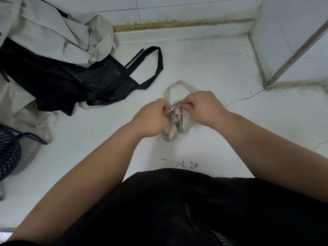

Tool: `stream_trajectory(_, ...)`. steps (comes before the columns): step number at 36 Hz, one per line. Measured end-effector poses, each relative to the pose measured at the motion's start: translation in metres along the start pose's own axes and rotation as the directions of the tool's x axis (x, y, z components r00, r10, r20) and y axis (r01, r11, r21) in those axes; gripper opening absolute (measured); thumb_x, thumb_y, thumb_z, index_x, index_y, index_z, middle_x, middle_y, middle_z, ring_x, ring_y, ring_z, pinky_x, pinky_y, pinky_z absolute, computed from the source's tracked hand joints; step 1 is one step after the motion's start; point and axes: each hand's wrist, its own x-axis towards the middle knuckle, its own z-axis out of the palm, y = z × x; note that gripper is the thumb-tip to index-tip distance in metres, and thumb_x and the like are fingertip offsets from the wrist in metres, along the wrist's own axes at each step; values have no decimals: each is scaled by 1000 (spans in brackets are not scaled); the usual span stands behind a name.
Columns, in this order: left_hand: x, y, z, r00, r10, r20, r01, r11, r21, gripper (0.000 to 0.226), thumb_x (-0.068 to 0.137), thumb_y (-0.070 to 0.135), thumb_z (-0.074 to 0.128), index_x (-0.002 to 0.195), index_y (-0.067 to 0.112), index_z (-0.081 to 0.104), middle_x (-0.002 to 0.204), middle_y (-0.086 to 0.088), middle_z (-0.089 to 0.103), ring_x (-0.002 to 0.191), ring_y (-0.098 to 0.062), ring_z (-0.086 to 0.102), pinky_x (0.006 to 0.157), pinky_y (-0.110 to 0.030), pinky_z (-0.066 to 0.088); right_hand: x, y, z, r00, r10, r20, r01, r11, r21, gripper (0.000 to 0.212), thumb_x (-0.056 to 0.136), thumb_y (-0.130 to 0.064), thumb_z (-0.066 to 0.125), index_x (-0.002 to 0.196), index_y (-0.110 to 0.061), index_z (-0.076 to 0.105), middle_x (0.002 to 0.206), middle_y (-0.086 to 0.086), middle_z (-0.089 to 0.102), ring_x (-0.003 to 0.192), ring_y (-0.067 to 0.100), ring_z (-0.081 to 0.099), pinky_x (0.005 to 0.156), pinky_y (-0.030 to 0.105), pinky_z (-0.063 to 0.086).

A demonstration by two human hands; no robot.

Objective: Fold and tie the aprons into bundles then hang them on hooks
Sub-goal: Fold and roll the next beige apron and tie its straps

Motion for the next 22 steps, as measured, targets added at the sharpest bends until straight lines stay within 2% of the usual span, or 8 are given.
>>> stream_trajectory(2,-2,-3,-1,999,-25,30,28,993,-112,24,97,11,37,76,21,42,75,5,45,64,-12,39,55,-26,32,3,4,0,1000,9,-22,-10,998,-66,27,98,-24,47,110,-13,68,109,9,68,102,29,58,87,35,43)
stream_trajectory(5,-7,-4,-2,994,-61,88,78,976,-204,22,98,11,38,79,16,46,77,2,46,70,-15,40,64,-29,40,5,4,2,1000,13,11,-12,998,-62,25,99,-24,47,108,-12,67,108,8,67,101,28,57,83,32,43)
stream_trajectory(8,-10,-7,-4,988,-117,100,143,937,-318,19,98,18,45,81,14,52,83,-2,55,82,-20,50,81,-43,49,4,3,2,998,29,56,-32,999,39,23,98,-23,47,107,-10,64,103,5,63,95,23,55,78,28,39)
stream_trajectory(11,-14,-6,-3,987,-134,88,158,900,-407,29,93,40,55,92,11,56,94,-6,64,83,-19,57,76,-36,50,2,2,1,994,28,105,-45,985,168,21,99,-25,44,100,-10,60,92,2,57,84,19,50,68,27,37)
stream_trajectory(14,-14,-5,2,997,-69,-34,60,975,-214,40,81,57,62,84,18,55,84,5,62,74,-10,55,69,-27,45,2,-4,4,993,-1,122,-26,976,215,19,99,-26,44,91,-12,54,77,-5,50,69,13,46,58,21,34)
stream_trajectory(18,-11,-5,5,992,5,-127,-1,999,34,41,92,50,52,65,22,41,65,6,51,62,-12,46,61,-33,39,2,-7,6,995,-22,99,-1,975,221,19,99,-25,43,86,-14,50,70,-9,45,61,4,40,50,11,31)
stream_trajectory(20,-10,-4,4,993,16,-117,-7,997,74,44,95,48,49,62,21,37,61,5,47,58,-12,43,59,-32,36,0,-5,5,995,-27,97,8,980,197,20,100,-26,42,87,-14,50,69,-9,44,61,6,41,50,12,31)
stream_trajectory(22,-11,-6,2,996,22,-83,-17,998,64,45,95,47,49,61,20,39,59,5,46,57,-12,42,59,-32,36,-2,-1,4,994,-36,107,24,993,115,21,101,-28,40,94,-13,53,74,-5,49,69,16,45,56,22,33)
